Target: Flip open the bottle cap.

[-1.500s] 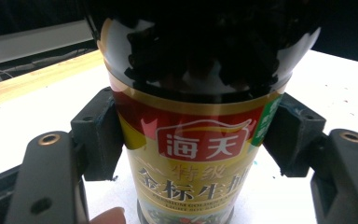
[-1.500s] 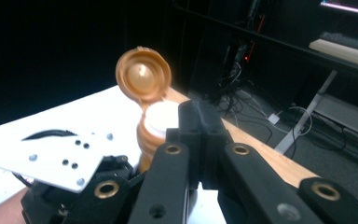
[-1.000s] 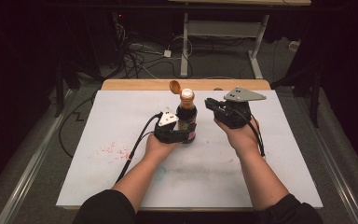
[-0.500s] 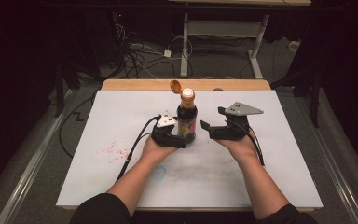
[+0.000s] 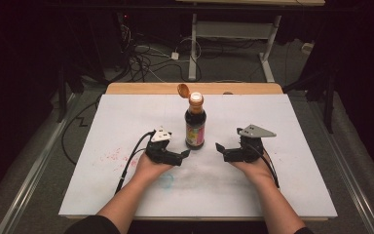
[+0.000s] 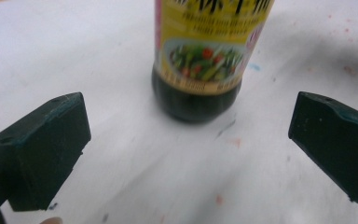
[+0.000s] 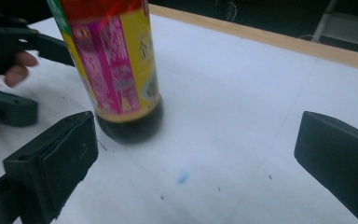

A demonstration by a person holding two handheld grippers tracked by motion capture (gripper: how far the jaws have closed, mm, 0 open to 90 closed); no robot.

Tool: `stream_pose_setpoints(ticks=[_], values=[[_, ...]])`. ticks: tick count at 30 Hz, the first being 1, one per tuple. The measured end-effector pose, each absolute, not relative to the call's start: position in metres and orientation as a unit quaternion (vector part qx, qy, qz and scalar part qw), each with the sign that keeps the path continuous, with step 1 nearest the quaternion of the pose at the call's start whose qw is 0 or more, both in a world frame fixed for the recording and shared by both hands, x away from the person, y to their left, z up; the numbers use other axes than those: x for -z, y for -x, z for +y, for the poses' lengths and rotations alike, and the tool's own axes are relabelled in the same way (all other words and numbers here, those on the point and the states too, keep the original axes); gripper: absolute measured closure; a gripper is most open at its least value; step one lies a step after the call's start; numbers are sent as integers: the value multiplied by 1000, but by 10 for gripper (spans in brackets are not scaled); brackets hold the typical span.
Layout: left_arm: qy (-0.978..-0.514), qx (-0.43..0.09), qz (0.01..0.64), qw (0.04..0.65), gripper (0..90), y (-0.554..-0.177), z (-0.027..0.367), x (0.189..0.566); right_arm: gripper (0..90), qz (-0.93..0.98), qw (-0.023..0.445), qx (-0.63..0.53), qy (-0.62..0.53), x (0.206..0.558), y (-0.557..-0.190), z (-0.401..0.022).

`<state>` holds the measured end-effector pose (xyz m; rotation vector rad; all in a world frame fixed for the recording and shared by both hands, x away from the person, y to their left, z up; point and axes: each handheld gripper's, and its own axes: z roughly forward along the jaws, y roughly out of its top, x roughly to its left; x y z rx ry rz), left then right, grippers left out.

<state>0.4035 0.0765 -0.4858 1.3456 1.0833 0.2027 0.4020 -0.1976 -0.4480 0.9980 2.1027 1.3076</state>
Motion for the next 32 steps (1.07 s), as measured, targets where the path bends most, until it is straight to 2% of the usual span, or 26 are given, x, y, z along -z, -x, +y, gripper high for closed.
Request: stream_pose_setpoints(ticks=[9,22,32], values=[[-588,-112,478,643,0,-383,108,487,3,764,239,-467,-375,467,-382,-218],[-579,-139,484,641,0,-342,152,491,3,752,262,-470,-381,472,-350,-247],[-566,-141,478,657,0,-334,161,493,3,752,264,-467,-383,479,-341,-249]])
